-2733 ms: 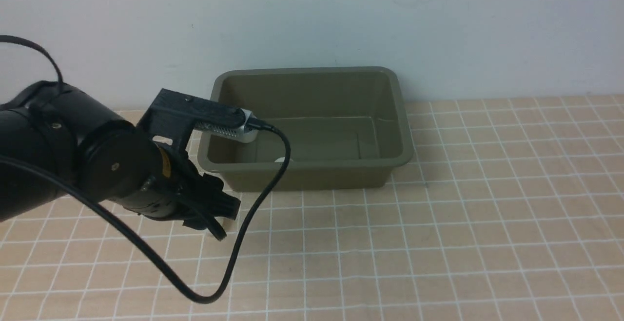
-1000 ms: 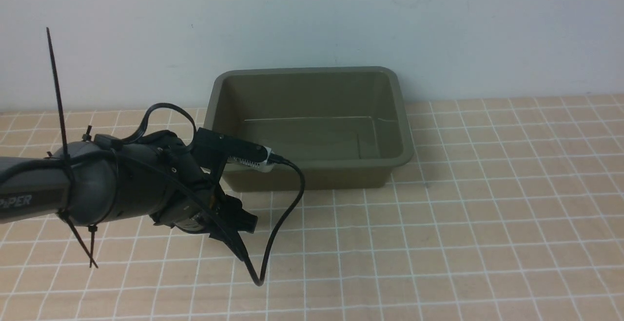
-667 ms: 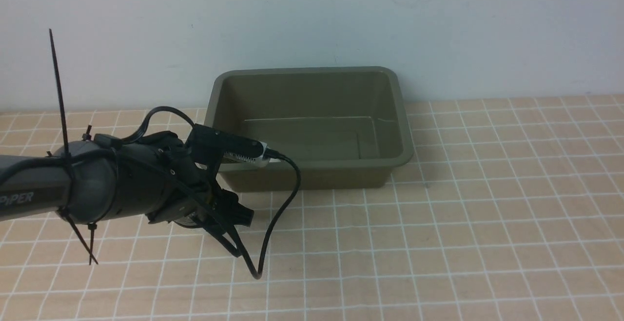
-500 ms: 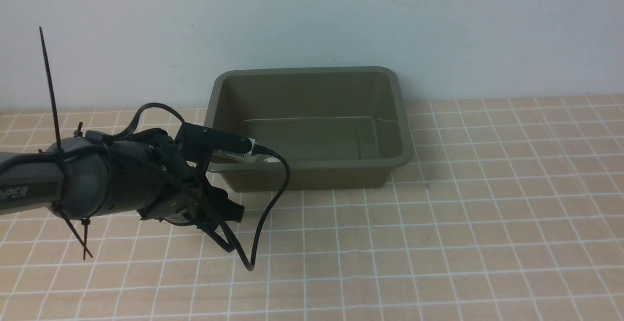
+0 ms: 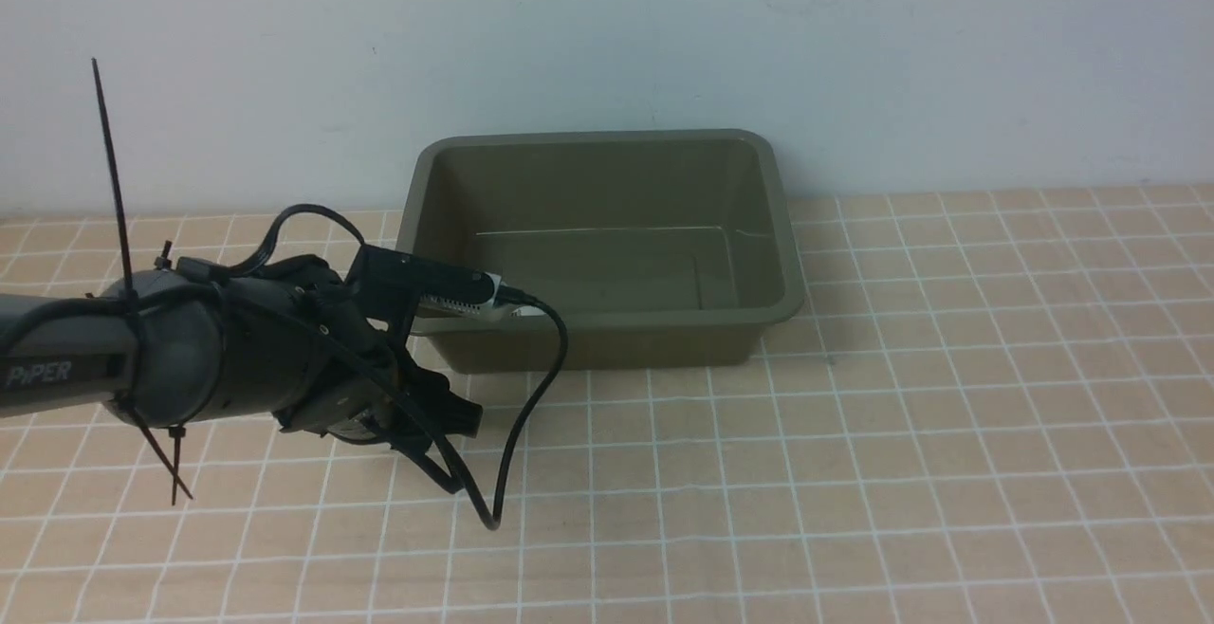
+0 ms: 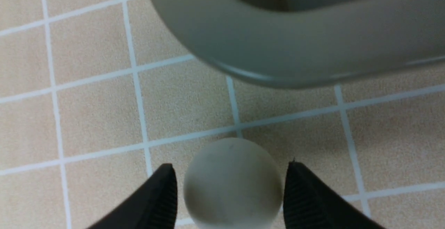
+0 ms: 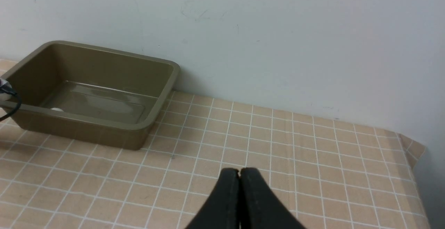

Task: Put the table tennis balls into the box on the light coffee tablecloth.
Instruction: 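Reach for and grasp a ping pong ball on the table beside the basket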

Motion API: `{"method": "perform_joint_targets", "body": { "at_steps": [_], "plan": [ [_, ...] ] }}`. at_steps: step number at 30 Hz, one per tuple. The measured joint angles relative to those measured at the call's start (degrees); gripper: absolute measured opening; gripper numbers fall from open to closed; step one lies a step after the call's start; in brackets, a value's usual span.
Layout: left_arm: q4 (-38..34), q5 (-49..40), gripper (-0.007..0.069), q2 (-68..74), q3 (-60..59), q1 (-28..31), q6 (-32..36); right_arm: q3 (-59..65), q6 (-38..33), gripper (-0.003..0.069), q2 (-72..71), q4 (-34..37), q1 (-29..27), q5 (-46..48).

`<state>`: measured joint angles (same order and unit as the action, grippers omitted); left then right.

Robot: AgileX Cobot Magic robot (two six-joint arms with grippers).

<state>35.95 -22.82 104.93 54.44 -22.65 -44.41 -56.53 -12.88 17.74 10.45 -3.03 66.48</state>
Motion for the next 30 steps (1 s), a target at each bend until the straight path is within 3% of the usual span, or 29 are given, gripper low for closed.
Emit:
{"method": "perform_joint_targets", "body": {
  "at_steps": [12,19,26,30],
  "plan": [
    [-0.3,-0.5,0.0321,1.2,0.1,0.0,0.1,0.0,-0.1,-0.0018,0.0,0.1,0.0,0.0],
    [-0.8,-7.4,0.0321,-2.1,0.2,0.0,3.0,0.0,-0.1,-0.0018,0.0,0.1,0.0,0.0],
    [-9.4,-16.9,0.0321,-12.7,0.2,-0.9,8.8,0.0,-0.1,-0.0018,0.0,0.2,0.0,0.0],
    [-12.8,-15.7,0.0321,-18.3,0.2,-3.0,13.1,0.0,-0.1,-0.0018,0.0,0.2,0.0,0.0]
  ]
}}
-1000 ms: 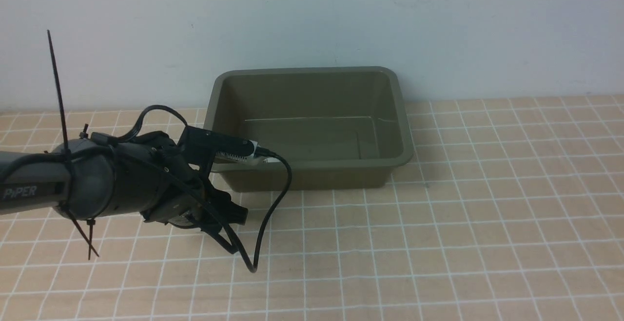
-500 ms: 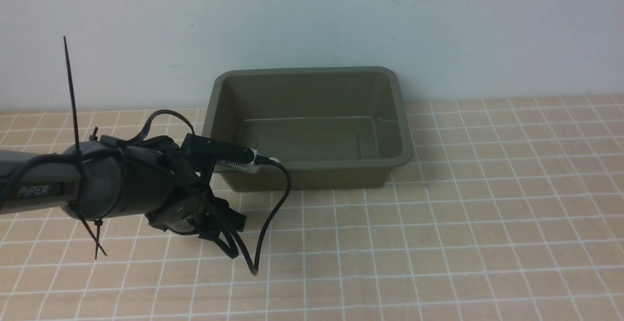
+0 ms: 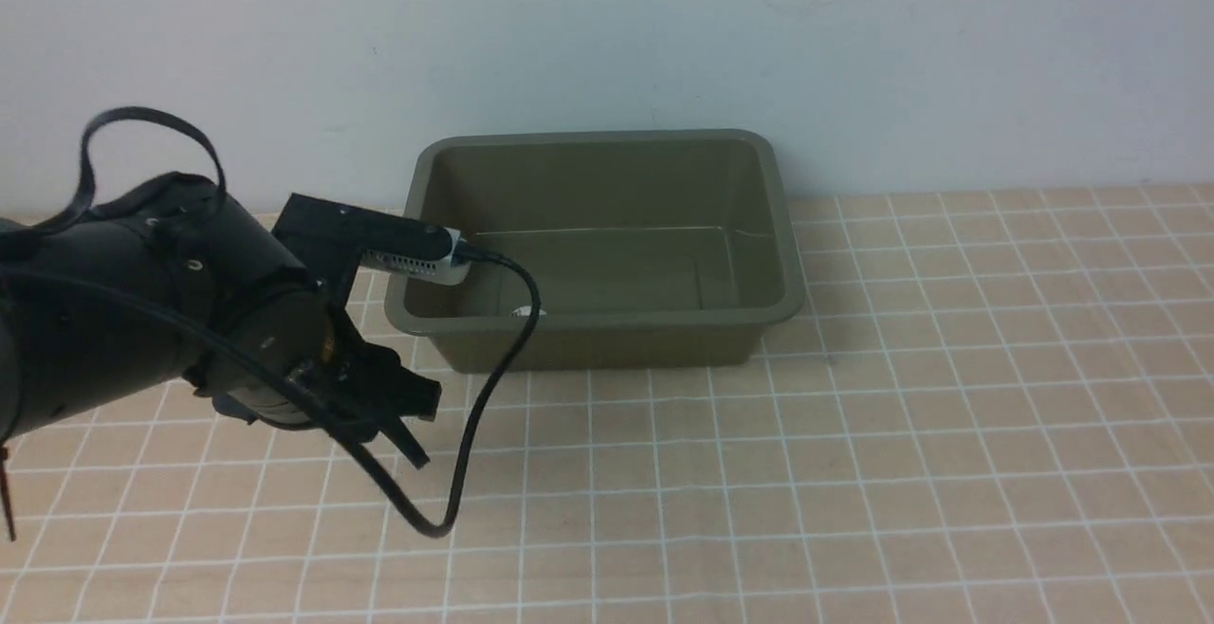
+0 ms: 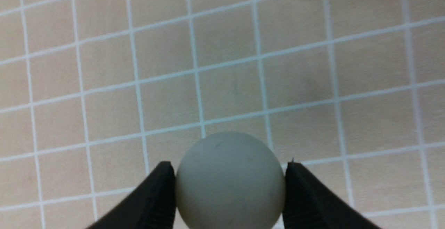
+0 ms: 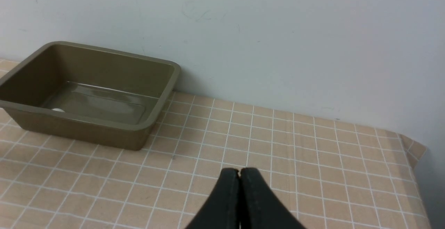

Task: Put the table tennis balls into the box on the light coffee tablecloth.
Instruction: 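Reach for and grasp a ping pong ball on the table beside the basket, then drop the ball into the bin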

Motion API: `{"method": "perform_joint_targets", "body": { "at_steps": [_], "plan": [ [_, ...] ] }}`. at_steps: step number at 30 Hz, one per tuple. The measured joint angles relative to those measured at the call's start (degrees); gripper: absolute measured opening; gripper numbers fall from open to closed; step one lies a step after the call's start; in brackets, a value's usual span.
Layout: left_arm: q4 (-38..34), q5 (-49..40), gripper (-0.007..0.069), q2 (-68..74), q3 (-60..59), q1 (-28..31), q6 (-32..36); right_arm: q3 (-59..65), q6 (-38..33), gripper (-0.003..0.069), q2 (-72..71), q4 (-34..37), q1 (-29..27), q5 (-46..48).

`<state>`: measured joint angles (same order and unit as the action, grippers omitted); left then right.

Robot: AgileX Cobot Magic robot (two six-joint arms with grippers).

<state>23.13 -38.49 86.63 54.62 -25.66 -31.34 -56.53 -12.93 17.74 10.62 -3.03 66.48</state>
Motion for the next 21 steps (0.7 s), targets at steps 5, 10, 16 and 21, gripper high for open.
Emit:
{"method": "perform_joint_targets", "body": {
  "at_steps": [5,10,16,21],
  "plan": [
    [-0.1,10.3,0.0321,-1.6,0.0,-0.6,1.2,0.0,0.0,-0.0018,0.0,0.0,0.0,-0.1],
    [0.3,18.1,0.0321,1.0,0.5,-0.6,1.3,0.0,0.0,-0.0018,0.0,0.0,0.0,-0.4],
    [0.8,19.6,0.0321,9.3,8.4,-0.6,1.4,0.0,0.0,-0.0018,0.0,0.0,0.0,-0.4],
    [2.5,19.5,0.032,13.6,14.0,-0.6,1.5,0.0,0.0,-0.0018,0.0,0.6,0.0,-0.4]
  ]
}}
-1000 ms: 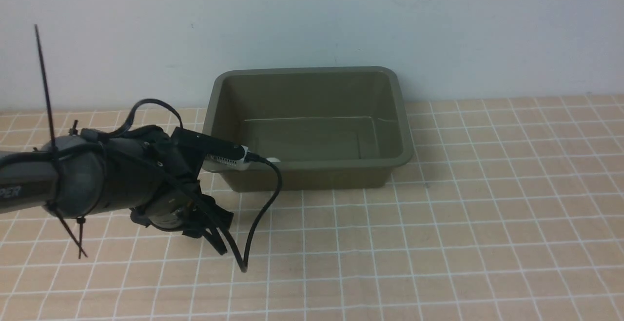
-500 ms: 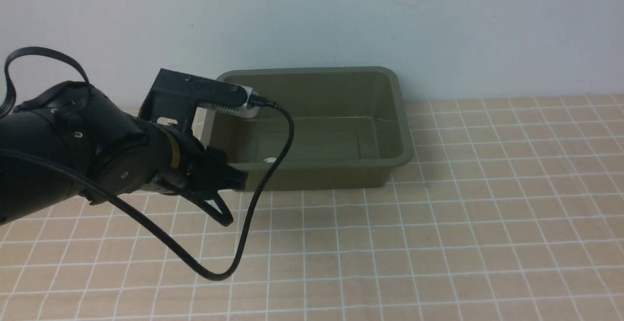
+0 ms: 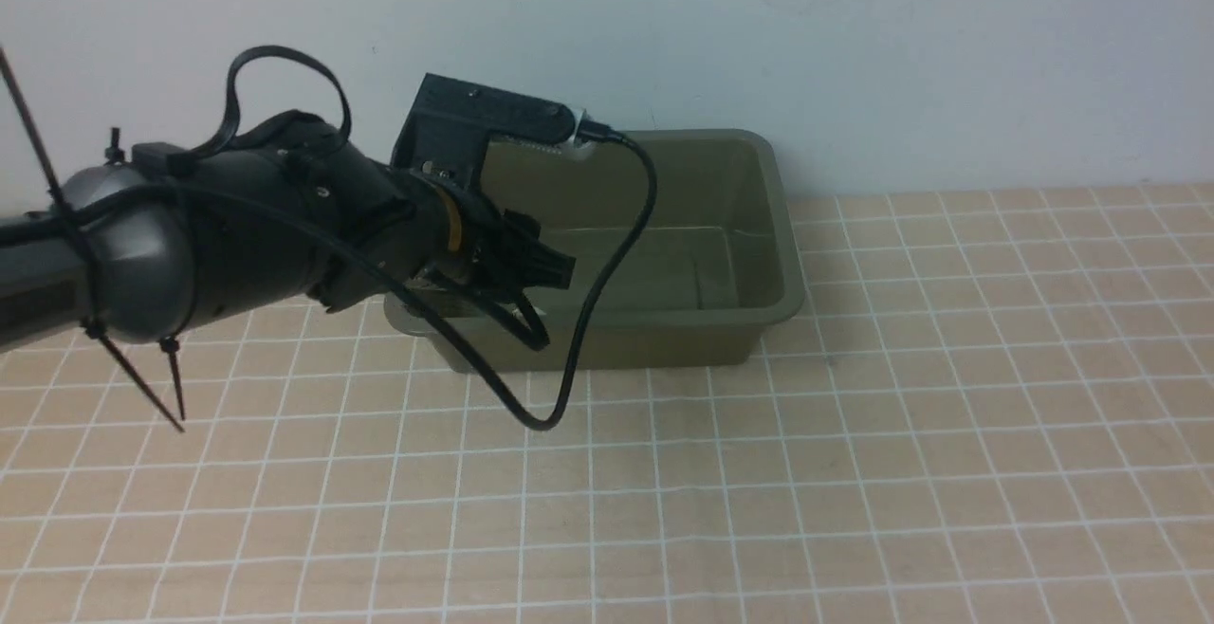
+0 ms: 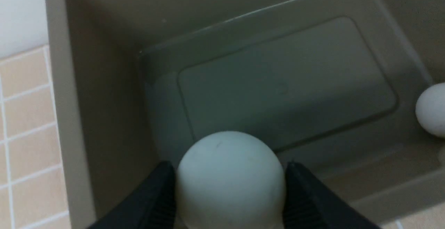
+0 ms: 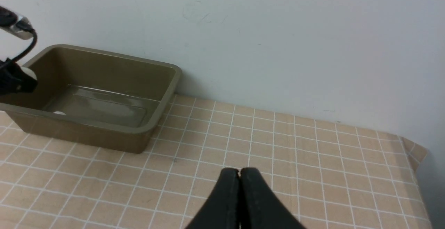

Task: Put the table tennis balls into the box on the light coffee tablecloth.
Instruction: 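Drop the ball into the bin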

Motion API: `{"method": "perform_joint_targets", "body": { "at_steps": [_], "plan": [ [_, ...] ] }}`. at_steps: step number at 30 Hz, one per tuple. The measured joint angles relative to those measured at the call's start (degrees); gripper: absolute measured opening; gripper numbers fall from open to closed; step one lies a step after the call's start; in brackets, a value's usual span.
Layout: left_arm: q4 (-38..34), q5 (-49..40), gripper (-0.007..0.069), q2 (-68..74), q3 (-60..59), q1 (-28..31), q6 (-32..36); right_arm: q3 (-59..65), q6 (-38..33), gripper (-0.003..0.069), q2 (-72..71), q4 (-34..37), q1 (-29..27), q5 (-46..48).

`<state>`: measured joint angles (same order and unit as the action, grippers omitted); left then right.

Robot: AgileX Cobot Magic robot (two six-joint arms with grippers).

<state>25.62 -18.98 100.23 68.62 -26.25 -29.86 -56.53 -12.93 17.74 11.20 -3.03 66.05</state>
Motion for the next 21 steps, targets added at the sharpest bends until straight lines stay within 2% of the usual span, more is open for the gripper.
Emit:
{"method": "perform_joint_targets", "body": {
  "at_steps": [6,21],
  "plan": [
    [3.1,0.1,0.032,5.3,5.4,0.0,0.0,0.0,0.0,-0.0018,0.0,0.9,0.0,0.0],
    [3.2,2.5,0.032,9.3,6.8,0.0,0.0,0.0,0.0,-0.0018,0.0,0.9,0.0,0.0]
  ]
}}
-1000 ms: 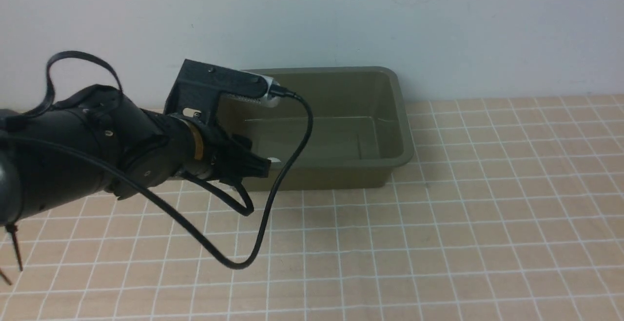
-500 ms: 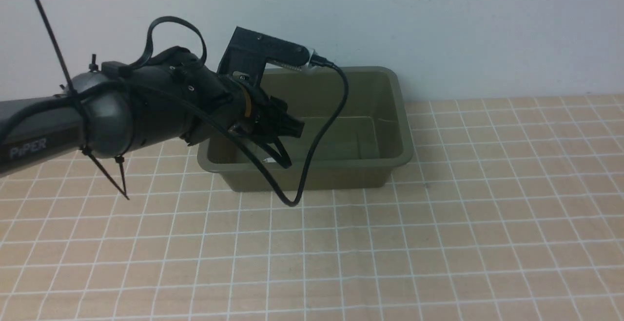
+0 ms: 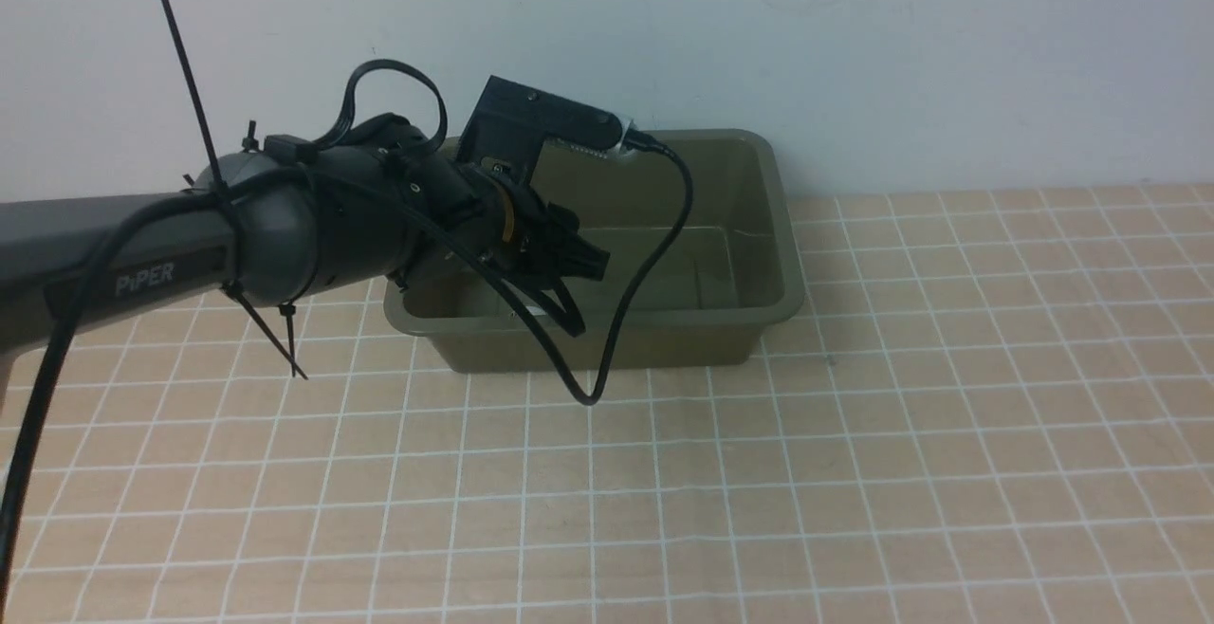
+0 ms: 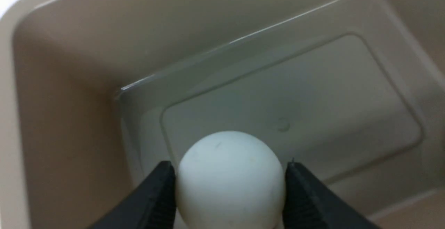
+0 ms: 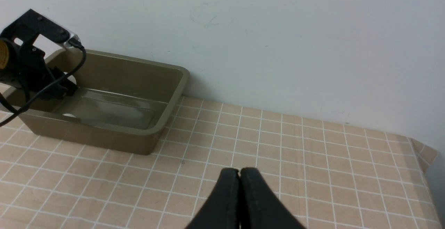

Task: Put the table tennis balls into the box on the light coffee tablecloth.
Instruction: 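Drop the ball into the bin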

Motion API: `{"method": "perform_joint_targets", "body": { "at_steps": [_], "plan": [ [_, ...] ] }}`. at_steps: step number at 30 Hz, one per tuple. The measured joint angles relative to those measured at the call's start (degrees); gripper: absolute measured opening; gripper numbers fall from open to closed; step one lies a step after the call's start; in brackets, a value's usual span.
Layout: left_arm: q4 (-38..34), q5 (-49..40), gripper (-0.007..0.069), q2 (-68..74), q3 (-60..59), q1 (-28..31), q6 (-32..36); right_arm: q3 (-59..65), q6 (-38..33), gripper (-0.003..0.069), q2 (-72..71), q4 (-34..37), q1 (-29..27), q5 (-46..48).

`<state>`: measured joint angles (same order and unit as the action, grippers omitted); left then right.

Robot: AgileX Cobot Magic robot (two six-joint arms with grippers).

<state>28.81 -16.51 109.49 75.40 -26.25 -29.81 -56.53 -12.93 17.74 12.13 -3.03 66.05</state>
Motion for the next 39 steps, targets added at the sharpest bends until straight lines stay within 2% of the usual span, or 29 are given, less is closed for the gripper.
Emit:
{"method": "perform_joint_targets", "body": {
  "at_steps": [28,39],
  "plan": [
    [0.0,0.0,0.0332,0.0,0.0,-0.1,-1.0,0.0,0.0,-0.0018,0.0,0.3,0.0,0.1],
    [0.2,-0.7,0.044,0.0,0.0,-0.1,-1.0,0.0,-0.2,-0.0018,0.0,1.3,0.0,0.2]
  ]
}}
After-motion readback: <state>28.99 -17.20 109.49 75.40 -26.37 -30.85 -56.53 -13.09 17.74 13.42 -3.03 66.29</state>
